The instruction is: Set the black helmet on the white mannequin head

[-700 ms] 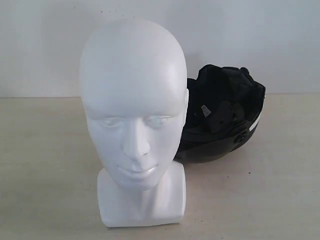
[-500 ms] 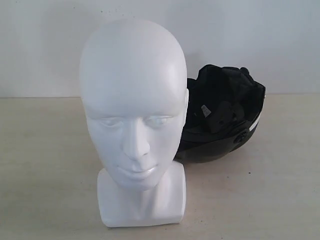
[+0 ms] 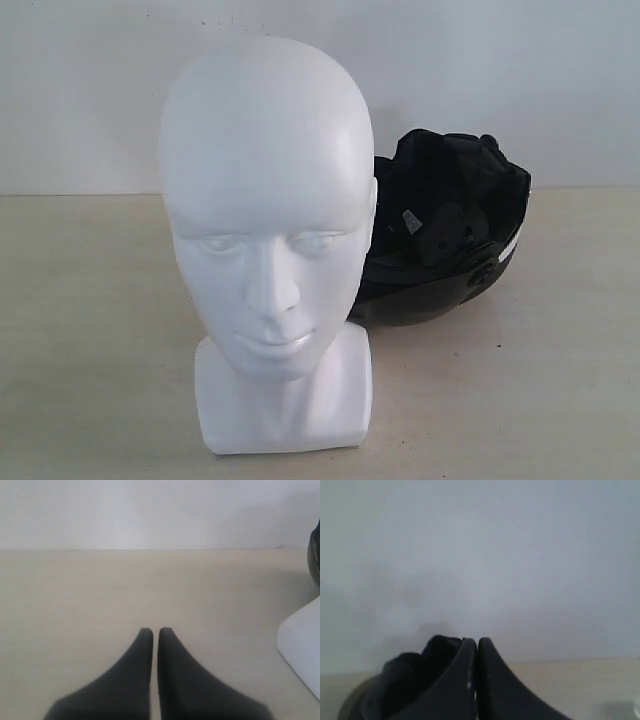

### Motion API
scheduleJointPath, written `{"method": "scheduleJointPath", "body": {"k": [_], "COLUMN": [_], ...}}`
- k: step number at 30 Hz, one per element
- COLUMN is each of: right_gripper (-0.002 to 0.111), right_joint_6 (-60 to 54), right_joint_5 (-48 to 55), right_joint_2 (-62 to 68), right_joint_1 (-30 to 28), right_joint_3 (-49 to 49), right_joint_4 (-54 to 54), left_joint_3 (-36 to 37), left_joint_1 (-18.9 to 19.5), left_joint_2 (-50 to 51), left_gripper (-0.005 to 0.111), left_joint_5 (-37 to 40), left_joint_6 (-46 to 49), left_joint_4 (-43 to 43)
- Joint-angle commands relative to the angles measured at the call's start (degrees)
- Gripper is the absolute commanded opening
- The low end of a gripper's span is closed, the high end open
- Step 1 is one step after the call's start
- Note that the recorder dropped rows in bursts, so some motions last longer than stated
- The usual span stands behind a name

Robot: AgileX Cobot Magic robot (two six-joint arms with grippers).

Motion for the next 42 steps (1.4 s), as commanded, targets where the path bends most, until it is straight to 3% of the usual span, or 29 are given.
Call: {"method": "scheduleJointPath", "body": {"k": [1, 5, 14, 30, 35, 40, 42], "right_gripper": [0.0, 0.0, 0.0, 0.0, 0.016, 0.059, 0.063], "right_joint_6": [-10.07, -15.81, -25.56, -63.89, -39.17, -26.18, -21.36], "right_joint_5": [17.46, 26.6, 25.89, 36.21, 28.58, 27.01, 27.52], "right_joint_2": [16.39, 28.95, 46.99, 62.94, 66.95, 70.94, 72.84], "right_joint_1": [1.9, 2.49, 2.35, 2.45, 2.45, 2.45, 2.45], "right_joint_3": [-16.86, -30.29, -42.02, -43.33, -43.33, -43.33, -43.33], "right_joint_4": [-0.11, -0.12, 1.48, 21.03, 25.6, 30.83, 30.43], "left_joint_3": [0.15, 0.15, 0.15, 0.15, 0.15, 0.15, 0.15], "left_joint_1": [0.18, 0.18, 0.18, 0.18, 0.18, 0.18, 0.18], "left_joint_2": [-0.17, -0.17, -0.17, -0.17, -0.17, -0.17, -0.17], "left_gripper": [0.004, 0.004, 0.004, 0.004, 0.004, 0.004, 0.004], "left_joint_5": [-0.02, -0.02, -0.02, -0.02, -0.02, -0.02, -0.02], "left_joint_6": [0.12, 0.12, 0.12, 0.12, 0.12, 0.12, 0.12], "left_joint_4": [-0.33, -0.33, -0.33, -0.33, -0.33, -0.33, -0.33]}}
